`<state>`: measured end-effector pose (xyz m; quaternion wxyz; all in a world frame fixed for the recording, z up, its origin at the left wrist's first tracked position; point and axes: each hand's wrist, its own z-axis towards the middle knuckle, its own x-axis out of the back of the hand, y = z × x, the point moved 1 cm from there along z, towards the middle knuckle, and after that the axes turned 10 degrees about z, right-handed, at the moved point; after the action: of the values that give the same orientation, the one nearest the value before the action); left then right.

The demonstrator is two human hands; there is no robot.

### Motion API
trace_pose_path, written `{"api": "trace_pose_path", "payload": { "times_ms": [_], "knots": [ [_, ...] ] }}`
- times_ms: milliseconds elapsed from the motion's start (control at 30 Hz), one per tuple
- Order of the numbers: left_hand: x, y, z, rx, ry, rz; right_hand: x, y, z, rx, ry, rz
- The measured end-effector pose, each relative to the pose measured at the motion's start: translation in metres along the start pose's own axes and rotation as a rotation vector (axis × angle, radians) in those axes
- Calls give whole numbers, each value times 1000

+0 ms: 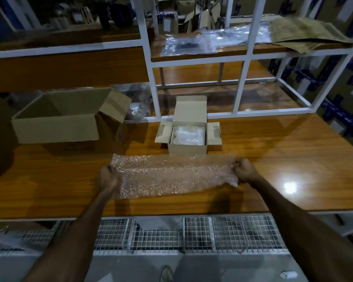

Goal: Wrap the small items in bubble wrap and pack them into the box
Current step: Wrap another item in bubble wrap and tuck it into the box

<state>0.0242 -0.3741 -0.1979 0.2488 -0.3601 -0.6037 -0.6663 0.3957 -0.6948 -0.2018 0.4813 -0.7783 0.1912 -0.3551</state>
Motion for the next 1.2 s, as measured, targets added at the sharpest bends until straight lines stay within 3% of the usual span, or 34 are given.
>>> {"api": "trace_pose_path", "payload": {
  "times_ms": [167, 233, 300, 400, 500, 567, 700, 833, 1200],
  "knots": [
    [-13, -17, 1, -57, -46, 77, -8, 25, 6, 5, 51, -87],
    [-16, -17, 1, -10, -28, 70, -11, 26, 4, -24, 116, -92],
    [-22, -16, -1, -42, 50, 212, -17, 20, -5, 22, 190, -228],
    [-35, 3, -28, -260, 154, 556, -50, 4, -27, 285, 259, -631],
    [-68, 42, -72, -554, 4, 457, -113, -18, -46, 541, 169, -552],
    [-95, 62, -92, -687, -130, 474, -155, -30, -48, 528, 56, -462],
    [-117, 45, -91, -616, -349, 638, -203, -19, -35, 430, -132, -631],
    [-103, 9, -70, -565, -340, 699, -194, 9, -34, 409, -98, -843],
    [-57, -43, -43, -436, -275, 688, -121, 39, -32, 346, 13, -870]
  ]
}}
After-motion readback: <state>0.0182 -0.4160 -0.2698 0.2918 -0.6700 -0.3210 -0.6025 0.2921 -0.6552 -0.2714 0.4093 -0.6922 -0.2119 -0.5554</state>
